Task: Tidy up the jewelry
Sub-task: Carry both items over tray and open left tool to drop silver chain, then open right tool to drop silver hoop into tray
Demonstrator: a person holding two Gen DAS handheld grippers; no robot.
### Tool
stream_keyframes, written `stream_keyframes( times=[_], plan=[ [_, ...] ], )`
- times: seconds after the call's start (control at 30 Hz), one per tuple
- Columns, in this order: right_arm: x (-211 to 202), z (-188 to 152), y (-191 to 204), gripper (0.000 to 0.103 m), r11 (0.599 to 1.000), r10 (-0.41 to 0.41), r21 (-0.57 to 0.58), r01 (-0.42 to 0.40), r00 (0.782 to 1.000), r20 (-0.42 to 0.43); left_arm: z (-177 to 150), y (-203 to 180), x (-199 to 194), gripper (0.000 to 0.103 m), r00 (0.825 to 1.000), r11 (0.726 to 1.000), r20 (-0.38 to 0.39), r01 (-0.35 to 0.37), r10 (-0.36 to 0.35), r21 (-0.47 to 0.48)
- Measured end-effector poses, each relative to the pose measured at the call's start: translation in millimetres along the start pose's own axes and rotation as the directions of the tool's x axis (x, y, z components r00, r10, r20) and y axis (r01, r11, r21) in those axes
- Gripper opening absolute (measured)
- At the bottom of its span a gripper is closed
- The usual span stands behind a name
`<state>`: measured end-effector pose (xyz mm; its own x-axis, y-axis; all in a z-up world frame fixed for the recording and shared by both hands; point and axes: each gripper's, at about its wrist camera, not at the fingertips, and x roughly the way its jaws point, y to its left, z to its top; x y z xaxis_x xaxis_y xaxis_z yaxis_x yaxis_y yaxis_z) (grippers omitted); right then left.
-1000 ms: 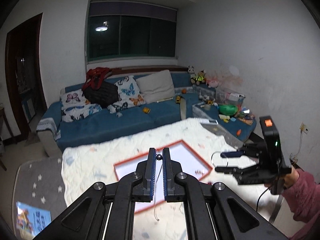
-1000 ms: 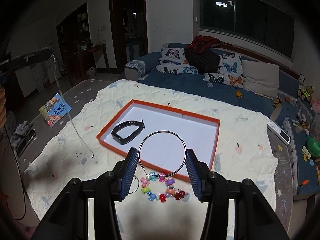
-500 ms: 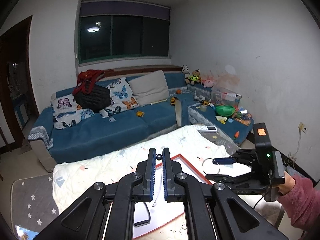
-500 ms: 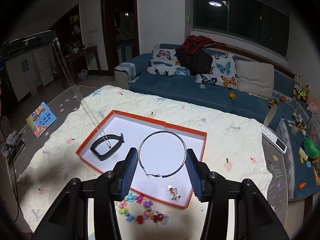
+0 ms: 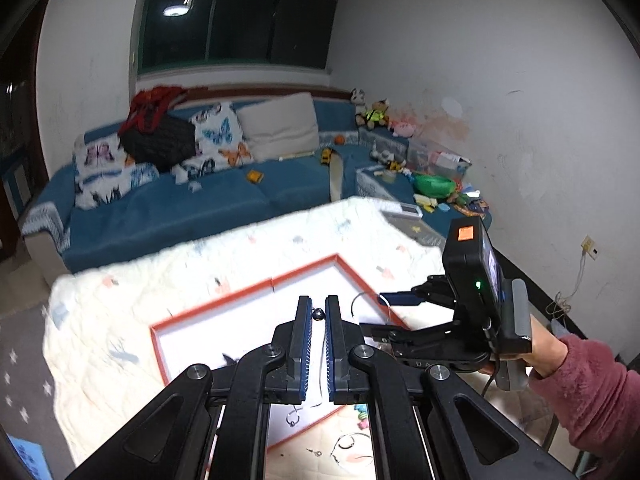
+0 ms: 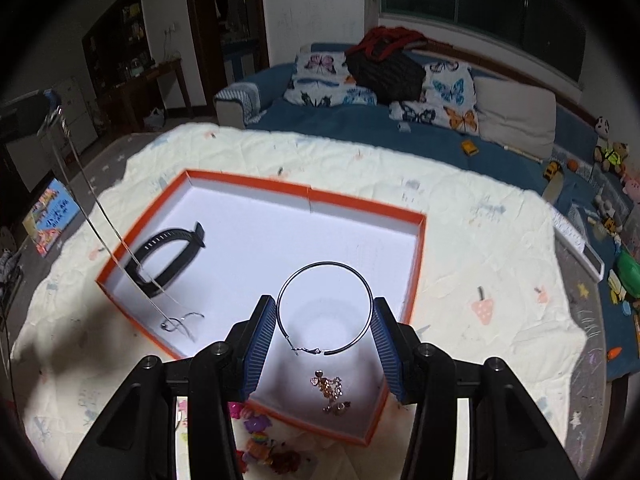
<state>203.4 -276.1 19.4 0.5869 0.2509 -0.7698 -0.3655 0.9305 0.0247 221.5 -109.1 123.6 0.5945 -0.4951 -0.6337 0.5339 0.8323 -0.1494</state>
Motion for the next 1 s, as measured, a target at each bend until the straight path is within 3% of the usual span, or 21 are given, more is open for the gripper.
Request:
stream_keyframes(
  times=[0.23,0.5,0.67,1.0],
  plan=[
    [23,-3,-4,0.054,1.0,-0.006,0.017,0.007,0.999,-0.047,-41,21,59,0.006,0.994,0.998,-0.111,0.012,-0.02,-0.069],
    [34,-7,-5,0.054,1.0,-0.031,-0.002,0.031,0.996,-0.085,-82,32,121,0.006,0.97,0.995,-0.239,0.01,-0.034,-0.1],
    [37,-6,-7,0.054,0.999,-0.033,0.002,0.033,0.996,-0.084,-98,32,139,0.006,0.961,0.996,-0.277,-0.013,-0.013,-0.091],
    [41,-3,-6,0.054,0.998,-0.065,-0.02,0.064,0.994,-0.093,-99,26,137,0.008,0.948,0.996,-0.319,-0.039,0.013,-0.077]
  ],
)
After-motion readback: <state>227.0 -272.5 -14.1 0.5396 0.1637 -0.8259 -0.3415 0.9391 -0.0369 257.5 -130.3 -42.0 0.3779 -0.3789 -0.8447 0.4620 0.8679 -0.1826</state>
